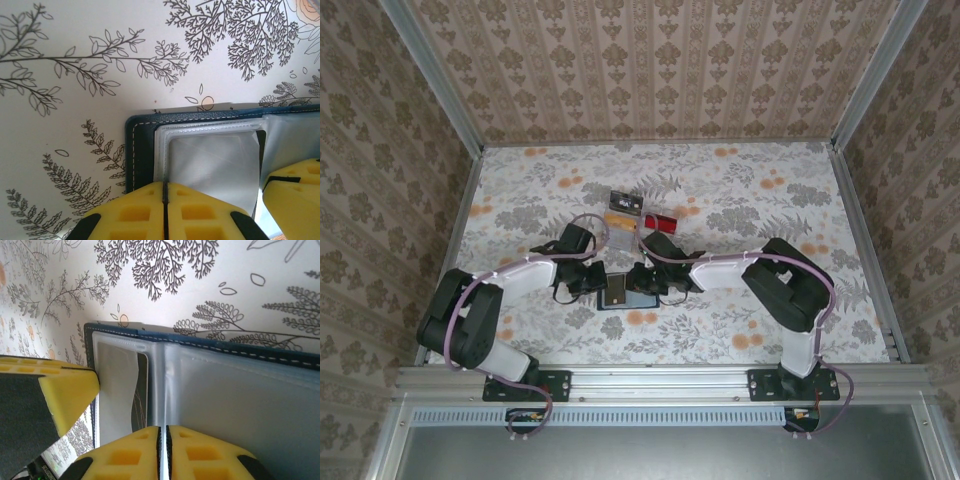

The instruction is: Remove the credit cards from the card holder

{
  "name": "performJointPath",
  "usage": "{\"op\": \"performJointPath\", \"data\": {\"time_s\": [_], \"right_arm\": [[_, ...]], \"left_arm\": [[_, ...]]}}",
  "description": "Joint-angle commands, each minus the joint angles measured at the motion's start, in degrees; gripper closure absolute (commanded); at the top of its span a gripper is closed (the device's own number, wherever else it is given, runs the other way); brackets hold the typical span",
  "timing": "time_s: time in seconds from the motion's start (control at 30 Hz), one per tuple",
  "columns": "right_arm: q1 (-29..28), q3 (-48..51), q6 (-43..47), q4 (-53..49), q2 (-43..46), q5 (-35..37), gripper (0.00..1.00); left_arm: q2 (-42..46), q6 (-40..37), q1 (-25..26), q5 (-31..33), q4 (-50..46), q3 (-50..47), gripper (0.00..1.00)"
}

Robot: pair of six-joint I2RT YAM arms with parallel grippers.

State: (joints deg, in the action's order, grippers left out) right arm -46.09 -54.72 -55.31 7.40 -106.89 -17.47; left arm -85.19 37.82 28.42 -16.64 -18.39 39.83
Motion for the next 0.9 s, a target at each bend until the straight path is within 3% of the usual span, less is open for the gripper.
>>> {"op": "performJointPath", "data": {"time_s": [0.0,0.27,0.87], "right_arm": [[0.44,0.93,-0.75,2.07,2.38,1.15,0.86],[0.43,-0.85,-1.26,4.25,-0.82,-4.09,0.80],[0.40,-2.85,-1.16,3.16,-3.47,-5.91,0.82]], "left_arm": [[-1.27,-1.26,0.14,0.63,-1.60,-0.90,0.91],[-1.30,-1.26,0.14,0.39,-1.65,-0.55,0.91],[-1.21,-1.40,0.14,0.25,-1.25,-0.89,0.92]]}}
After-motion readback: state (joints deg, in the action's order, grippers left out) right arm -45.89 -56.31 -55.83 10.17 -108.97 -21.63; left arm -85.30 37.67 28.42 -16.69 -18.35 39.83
